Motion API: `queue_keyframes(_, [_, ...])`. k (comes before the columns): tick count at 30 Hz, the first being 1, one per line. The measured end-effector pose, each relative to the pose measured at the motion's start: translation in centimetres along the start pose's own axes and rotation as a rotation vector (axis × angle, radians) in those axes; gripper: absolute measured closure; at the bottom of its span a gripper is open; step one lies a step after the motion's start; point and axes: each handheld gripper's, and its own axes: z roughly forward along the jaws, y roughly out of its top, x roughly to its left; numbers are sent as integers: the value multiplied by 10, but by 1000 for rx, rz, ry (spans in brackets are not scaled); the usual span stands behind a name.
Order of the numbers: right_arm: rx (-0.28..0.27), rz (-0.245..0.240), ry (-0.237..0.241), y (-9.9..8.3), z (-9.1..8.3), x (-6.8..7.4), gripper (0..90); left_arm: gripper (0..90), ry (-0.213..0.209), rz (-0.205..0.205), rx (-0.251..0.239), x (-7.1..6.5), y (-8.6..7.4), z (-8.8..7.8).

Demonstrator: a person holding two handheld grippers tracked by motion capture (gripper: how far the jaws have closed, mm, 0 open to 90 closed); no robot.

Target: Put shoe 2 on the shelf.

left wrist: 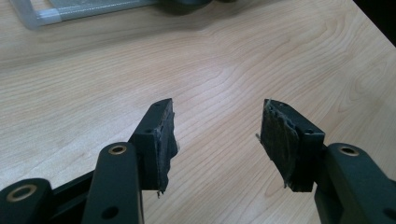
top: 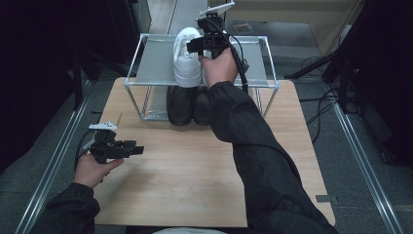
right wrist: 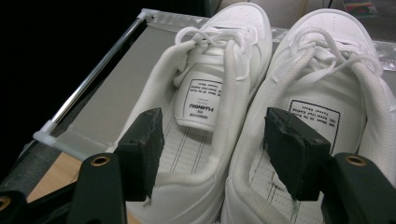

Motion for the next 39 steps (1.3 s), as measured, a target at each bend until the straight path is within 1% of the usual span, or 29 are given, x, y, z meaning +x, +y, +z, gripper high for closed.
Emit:
queue_keyframes(3, [-8,-11,18,-1,-7,0,392,447,-1,1,5,-1,1,1])
queue_keyframes(7, [-17,-20,56,-5,-17,-1,392,440,-6,2,9,-1,1,3])
queue_keyframes(9, [-21,-49,72,-8,-22,-2,392,436,-3,3,15,-1,2,5])
queue_keyframes(17, [-60,-130,135,-21,-38,-8,385,433,3,13,17,-2,3,6])
queue_keyframes(18, [-63,-136,139,-24,-40,-9,385,433,1,7,14,-1,3,5])
queue_keyframes(19, [-64,-130,147,-26,-41,-10,384,433,4,7,12,-1,3,5])
queue_keyframes(22, [-62,-130,189,-33,-42,-13,384,433,4,5,11,0,3,5])
queue_keyframes(26, [-64,-153,237,-40,-44,-13,382,432,6,7,12,0,3,5])
queue_keyframes(28, [-64,-162,243,-44,-46,-13,381,430,9,5,12,1,3,5])
queue_keyframes(31, [-60,-174,268,-48,-48,-13,379,423,10,3,11,2,3,5])
queue_keyframes(37, [-55,-216,306,-61,-51,-17,372,411,10,10,12,2,3,4])
queue_keyframes(39, [-52,-212,329,-66,-51,-20,371,410,12,12,10,3,3,4])
